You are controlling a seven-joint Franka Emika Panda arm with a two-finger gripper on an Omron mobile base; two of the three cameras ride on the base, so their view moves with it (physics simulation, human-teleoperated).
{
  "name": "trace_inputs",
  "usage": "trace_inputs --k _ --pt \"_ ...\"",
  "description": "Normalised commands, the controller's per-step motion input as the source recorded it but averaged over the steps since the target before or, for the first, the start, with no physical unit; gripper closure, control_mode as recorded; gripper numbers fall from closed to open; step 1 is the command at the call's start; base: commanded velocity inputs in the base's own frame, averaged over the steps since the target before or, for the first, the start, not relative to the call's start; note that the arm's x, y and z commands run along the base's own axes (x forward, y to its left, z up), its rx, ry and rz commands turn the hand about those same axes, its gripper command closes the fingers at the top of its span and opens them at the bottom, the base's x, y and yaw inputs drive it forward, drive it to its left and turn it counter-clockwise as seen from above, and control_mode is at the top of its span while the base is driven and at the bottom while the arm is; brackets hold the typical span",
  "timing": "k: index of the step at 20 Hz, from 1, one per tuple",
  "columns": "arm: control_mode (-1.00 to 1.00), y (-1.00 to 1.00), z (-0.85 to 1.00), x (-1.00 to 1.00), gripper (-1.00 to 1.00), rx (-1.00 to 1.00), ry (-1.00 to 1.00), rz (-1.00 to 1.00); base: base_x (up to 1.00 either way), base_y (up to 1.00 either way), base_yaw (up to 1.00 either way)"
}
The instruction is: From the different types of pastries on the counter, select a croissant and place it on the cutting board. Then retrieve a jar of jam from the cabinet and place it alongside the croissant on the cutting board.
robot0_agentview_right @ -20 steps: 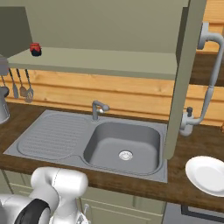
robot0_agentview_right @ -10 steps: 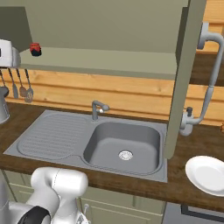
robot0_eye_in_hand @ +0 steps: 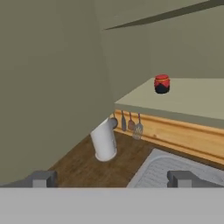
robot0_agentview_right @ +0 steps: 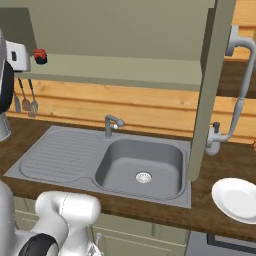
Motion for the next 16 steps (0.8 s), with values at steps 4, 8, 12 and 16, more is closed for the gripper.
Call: trace_inputs --k 4,8,12,16 --pt "-1.0 0.0 0.0 0.47 -1.0 -0.02 -0.06 0.0 0.0 0.0 0.0" --pt "-1.0 0.04 0.0 0.56 -1.0 -0.05 -0.12 0.0 0.0 0.0 0.0" --pt "-1.0 0.13 -0.04 0.38 -1.0 -0.02 -0.07 0.0 0.0 0.0 0.0" --pt "-1.0 0.12 -0.15 0.13 -1.0 -0.02 -0.01 0.0 0.0 0.0 0.0"
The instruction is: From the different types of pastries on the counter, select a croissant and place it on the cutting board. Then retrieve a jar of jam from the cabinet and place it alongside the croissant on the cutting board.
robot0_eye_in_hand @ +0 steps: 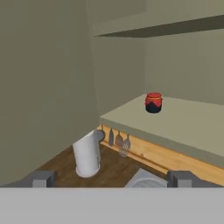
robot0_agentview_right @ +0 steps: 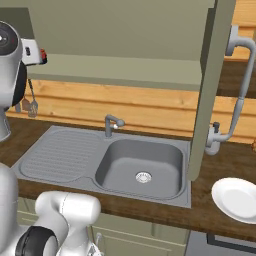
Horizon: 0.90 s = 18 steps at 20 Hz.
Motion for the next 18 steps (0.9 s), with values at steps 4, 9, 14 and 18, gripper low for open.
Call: trace_inputs --k 4,9,14,18 --pt "-1.0 0.1 -0.03 0.11 -1.0 -0.02 -0.02 -0.02 0.0 0.0 0.0" --pt "-1.0 0.12 -0.05 0.09 -1.0 -0.02 -0.01 -0.07 0.0 0.0 0.0" --pt "-1.0 0.08 -0.05 0.17 -1.0 0.0 0.0 -0.05 0.0 0.0 0.0" --pt "-1.0 0.01 -0.06 0.17 -1.0 0.0 0.0 0.0 0.0 0.0 0.0"
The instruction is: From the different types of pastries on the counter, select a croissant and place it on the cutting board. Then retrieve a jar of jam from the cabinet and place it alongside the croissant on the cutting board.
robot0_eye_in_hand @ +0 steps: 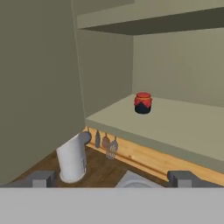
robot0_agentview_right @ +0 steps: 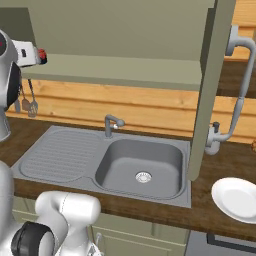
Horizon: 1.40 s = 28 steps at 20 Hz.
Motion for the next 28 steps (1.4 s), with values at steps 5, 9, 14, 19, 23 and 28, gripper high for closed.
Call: trace_inputs --k 5,9,14,19,23,28 --pt "-1.0 0.09 -0.07 0.39 -1.0 -0.02 0.0 -0.01 0.0 0.0 0.0" --pt "-1.0 0.09 -0.05 0.03 -1.0 0.0 0.0 0.0 0.0 0.0 0.0" --pt "-1.0 0.17 -0.18 0.33 -1.0 0.0 0.0 0.0 0.0 0.0 0.0" --pt "-1.0 0.09 -0.1 0.37 -1.0 0.0 0.0 0.0 0.0 0.0 0.0" --pt "-1.0 0.01 -0.01 0.31 -1.0 0.0 0.0 0.0 0.0 0.0 0.0" --pt "-1.0 0.02 0.0 0.25 -1.0 0.0 0.01 0.0 0.0 0.0 0.0"
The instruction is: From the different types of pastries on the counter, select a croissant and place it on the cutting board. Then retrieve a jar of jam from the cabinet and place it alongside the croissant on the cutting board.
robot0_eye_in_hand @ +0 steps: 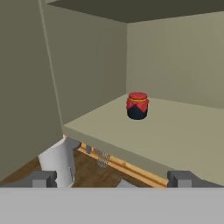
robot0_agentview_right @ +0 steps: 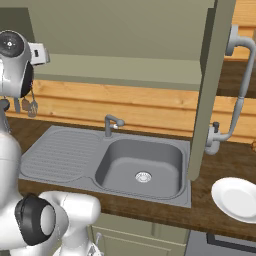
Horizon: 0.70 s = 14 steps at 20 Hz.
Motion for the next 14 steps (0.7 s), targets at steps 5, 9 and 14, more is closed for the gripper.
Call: trace_inputs --k 5,9,14 --pt "-1.0 0.0 0.05 0.46 -1.0 0.0 0.13 0.0 0.0 0.0 0.0" --pt "-1.0 0.0 0.29 0.54 -1.0 0.0 0.16 0.0 0.0 0.0 0.0" --pt "-1.0 0.0 0.11 0.14 -1.0 0.0 0.05 0.0 0.0 0.0 0.0"
